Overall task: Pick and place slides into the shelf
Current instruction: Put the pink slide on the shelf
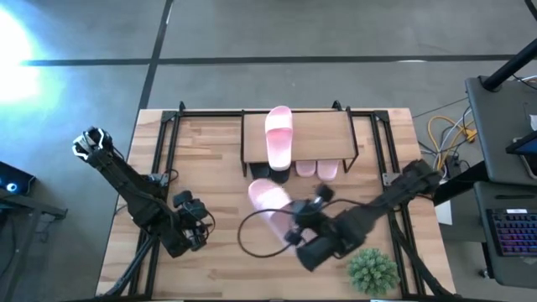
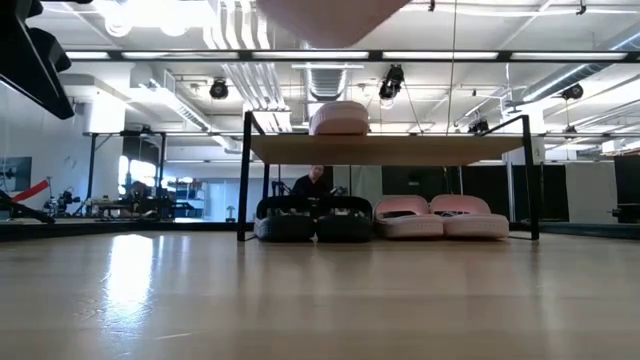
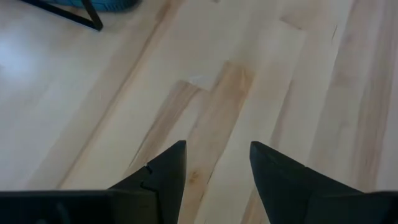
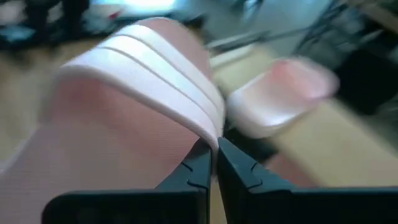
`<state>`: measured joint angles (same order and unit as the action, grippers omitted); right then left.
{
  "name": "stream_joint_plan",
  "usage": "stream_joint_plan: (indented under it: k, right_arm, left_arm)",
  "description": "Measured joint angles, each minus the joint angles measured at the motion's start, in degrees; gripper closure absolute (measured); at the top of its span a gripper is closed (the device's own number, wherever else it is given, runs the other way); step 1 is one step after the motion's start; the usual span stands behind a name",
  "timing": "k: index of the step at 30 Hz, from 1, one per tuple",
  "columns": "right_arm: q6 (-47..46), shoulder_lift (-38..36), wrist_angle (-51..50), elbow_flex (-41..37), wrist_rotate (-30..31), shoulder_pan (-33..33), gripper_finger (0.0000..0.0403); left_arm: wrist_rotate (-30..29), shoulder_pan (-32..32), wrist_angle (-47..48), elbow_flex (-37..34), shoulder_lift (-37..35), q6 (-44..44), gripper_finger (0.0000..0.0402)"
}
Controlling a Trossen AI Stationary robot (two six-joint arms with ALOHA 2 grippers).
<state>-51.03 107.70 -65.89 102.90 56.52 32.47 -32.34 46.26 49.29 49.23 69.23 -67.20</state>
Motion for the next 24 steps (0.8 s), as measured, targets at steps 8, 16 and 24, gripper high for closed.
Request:
stream_joint_plan:
  k: [8,16,24]
  right_arm:
    - [-20.46,-3.1,-24.23,-0.73,11.59,-4.13,0.0394]
    - [-16.53,-7.73,-23.76,-5.9,4.09,-24.65,0.0394]
    - [13.44,-8.57,-6.79,-9.26,-1.62,-39.33,0.0394]
  left_arm:
    - [0.51,0.03,-0.99,0.0,0.0,-0.04,0.0238]
    - [-0.81,-1.98,-2.2,0.0,0.0,0.01,0.0238]
    - [-2.89,-3.51,-0.43,0.0,0.0,1.74,0.0238]
